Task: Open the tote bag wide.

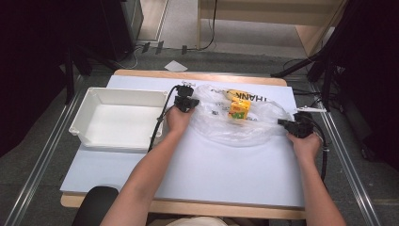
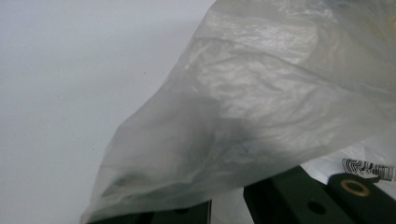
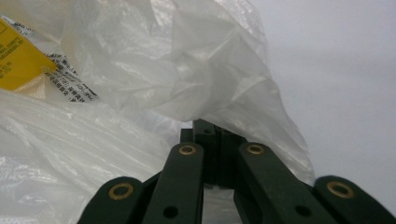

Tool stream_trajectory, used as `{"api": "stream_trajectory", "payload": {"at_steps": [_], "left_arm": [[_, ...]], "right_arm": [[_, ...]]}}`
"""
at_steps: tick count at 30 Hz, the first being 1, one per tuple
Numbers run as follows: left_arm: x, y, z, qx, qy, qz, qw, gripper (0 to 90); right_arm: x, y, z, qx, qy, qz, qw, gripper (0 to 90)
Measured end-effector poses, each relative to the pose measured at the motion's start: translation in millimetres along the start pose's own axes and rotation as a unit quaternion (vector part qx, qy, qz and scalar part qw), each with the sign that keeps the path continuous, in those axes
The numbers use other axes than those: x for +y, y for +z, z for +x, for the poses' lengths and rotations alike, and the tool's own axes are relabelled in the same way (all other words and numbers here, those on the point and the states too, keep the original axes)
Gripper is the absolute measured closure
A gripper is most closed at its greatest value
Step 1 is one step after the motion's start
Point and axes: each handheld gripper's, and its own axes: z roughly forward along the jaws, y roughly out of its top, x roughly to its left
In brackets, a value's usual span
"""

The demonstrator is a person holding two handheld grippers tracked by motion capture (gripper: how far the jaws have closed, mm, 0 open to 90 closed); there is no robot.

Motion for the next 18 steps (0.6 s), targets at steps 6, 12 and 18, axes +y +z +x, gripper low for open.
{"api": "stream_trajectory", "payload": {"at_steps": [6,12,18], "left_arm": [[-1.1,-0.4,0.9,-0.003,-0.013,-0.003,0.9999,90.0],[-0.6,-0.9,-0.4,0.007,-0.010,-0.001,0.9999,90.0],[0.7,-1.8,3.2,0.012,-0.021,0.003,0.9997,90.0]], "right_arm": [[-1.6,-2.9,-4.7,0.000,0.010,0.000,0.9999,90.0],[-1.7,-5.1,-7.4,-0.003,0.007,0.003,1.0000,90.0],[-2.2,-8.0,-10.9,-0.008,0.011,0.007,0.9999,90.0]]}}
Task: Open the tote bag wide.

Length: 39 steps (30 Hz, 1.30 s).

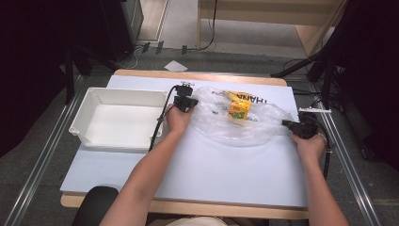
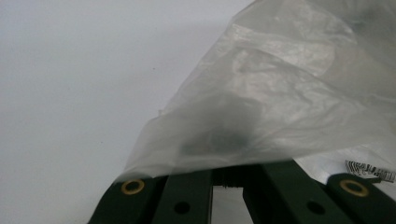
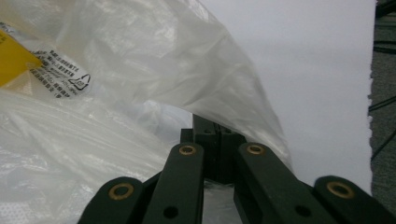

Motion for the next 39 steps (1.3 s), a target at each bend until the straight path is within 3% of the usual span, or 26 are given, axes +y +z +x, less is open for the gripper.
{"api": "stream_trajectory", "payload": {"at_steps": [5,13,21,25,39], "left_arm": [[-0.6,-0.6,0.9,0.011,-0.005,-0.003,0.9999,90.0],[-1.6,-0.9,0.5,0.017,-0.003,-0.006,0.9998,90.0],[-1.0,-1.6,2.3,0.019,-0.026,-0.004,0.9995,90.0],[-1.8,-2.0,2.7,0.020,-0.015,-0.005,0.9997,90.0],[-1.3,-2.4,0.7,0.030,-0.016,-0.002,0.9994,90.0]], "right_arm": [[-1.9,-1.8,-3.4,-0.002,0.011,-0.004,0.9999,90.0],[-2.1,-3.2,-3.8,-0.015,0.004,-0.003,0.9999,90.0],[-2.0,-4.5,-4.1,-0.026,0.002,0.000,0.9997,90.0],[-2.8,-4.9,-4.9,-0.025,0.001,-0.002,0.9997,90.0],[-1.7,-6.3,-7.4,-0.031,0.004,0.004,0.9995,90.0]]}}
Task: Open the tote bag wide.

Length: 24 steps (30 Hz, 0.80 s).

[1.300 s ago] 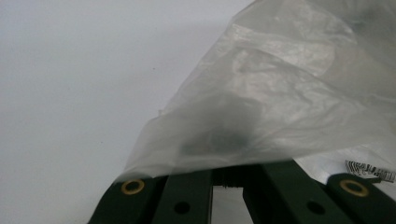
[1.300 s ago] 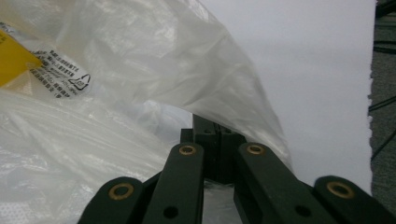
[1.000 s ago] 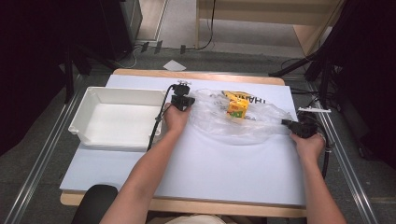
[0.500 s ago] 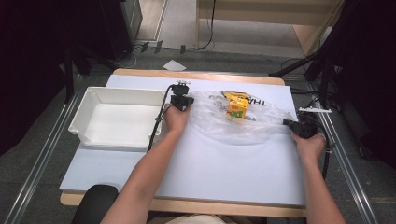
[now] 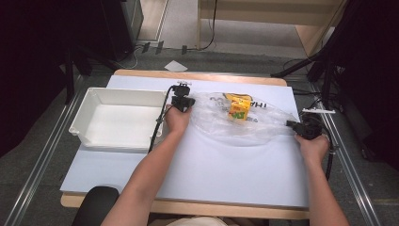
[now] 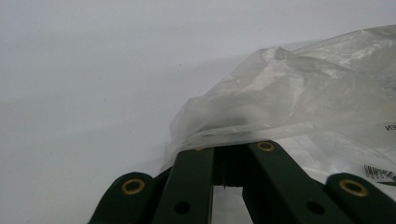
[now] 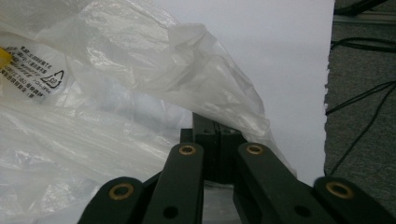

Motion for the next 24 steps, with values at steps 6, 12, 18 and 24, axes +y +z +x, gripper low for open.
{"api": "stream_trajectory", "payload": {"at_steps": [6,12,18,24], "left_arm": [[-0.3,-0.5,0.5,-0.008,0.010,0.000,0.9999,90.0],[4.8,-4.2,-5.3,-0.015,0.002,0.014,0.9998,90.0],[12.1,-15.6,-15.1,-0.019,0.011,0.002,0.9998,85.9],[17.3,-30.0,-21.6,-0.029,0.024,-0.008,0.9993,85.5]], "right_arm": [[2.5,0.5,3.6,-0.005,0.018,0.005,0.9998,90.0],[5.0,-0.2,12.9,0.006,-0.006,0.010,0.9999,90.0],[13.5,-10.0,20.7,0.016,-0.022,0.000,0.9996,90.0],[18.1,-18.8,27.0,0.023,-0.029,-0.007,0.9993,90.0]]}}
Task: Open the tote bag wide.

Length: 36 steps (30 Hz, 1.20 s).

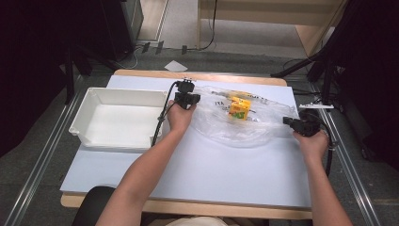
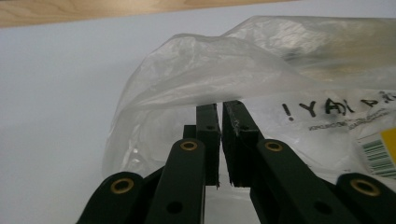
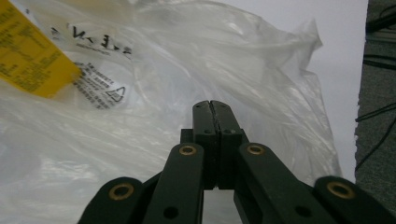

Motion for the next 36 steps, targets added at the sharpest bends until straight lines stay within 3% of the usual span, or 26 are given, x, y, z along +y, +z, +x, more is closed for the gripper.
{"api": "stream_trajectory", "payload": {"at_steps": [3,8,17,21,25,28,36], "left_arm": [[4.3,-11.3,-3.8,-0.006,0.008,-0.009,0.9999,84.2],[7.9,-26.7,-12.2,-0.036,0.017,-0.012,0.9991,87.0],[8.0,-37.0,-41.1,-0.078,0.035,-0.010,0.9963,89.1],[5.4,-33.0,-54.5,-0.097,0.036,-0.005,0.9946,89.0],[1.9,-26.2,-64.1,-0.102,0.038,-0.002,0.9940,88.6],[-2.1,-16.2,-65.2,-0.102,0.030,0.004,0.9943,88.4],[-13.8,2.4,-68.9,-0.100,0.026,0.016,0.9945,88.1]], "right_arm": [[3.7,-6.1,5.7,0.005,-0.010,-0.004,0.9999,90.0],[11.9,-14.7,17.9,0.019,-0.023,-0.007,0.9995,90.0],[31.5,-14.9,43.5,0.040,-0.049,-0.012,0.9979,90.0],[41.6,-7.9,55.0,0.048,-0.063,-0.014,0.9968,89.5],[50.8,3.4,63.5,0.050,-0.072,-0.015,0.9960,90.0],[58.3,14.5,65.8,0.056,-0.063,-0.012,0.9964,90.0],[77.9,46.7,71.0,0.068,-0.066,-0.006,0.9955,90.0]]}}
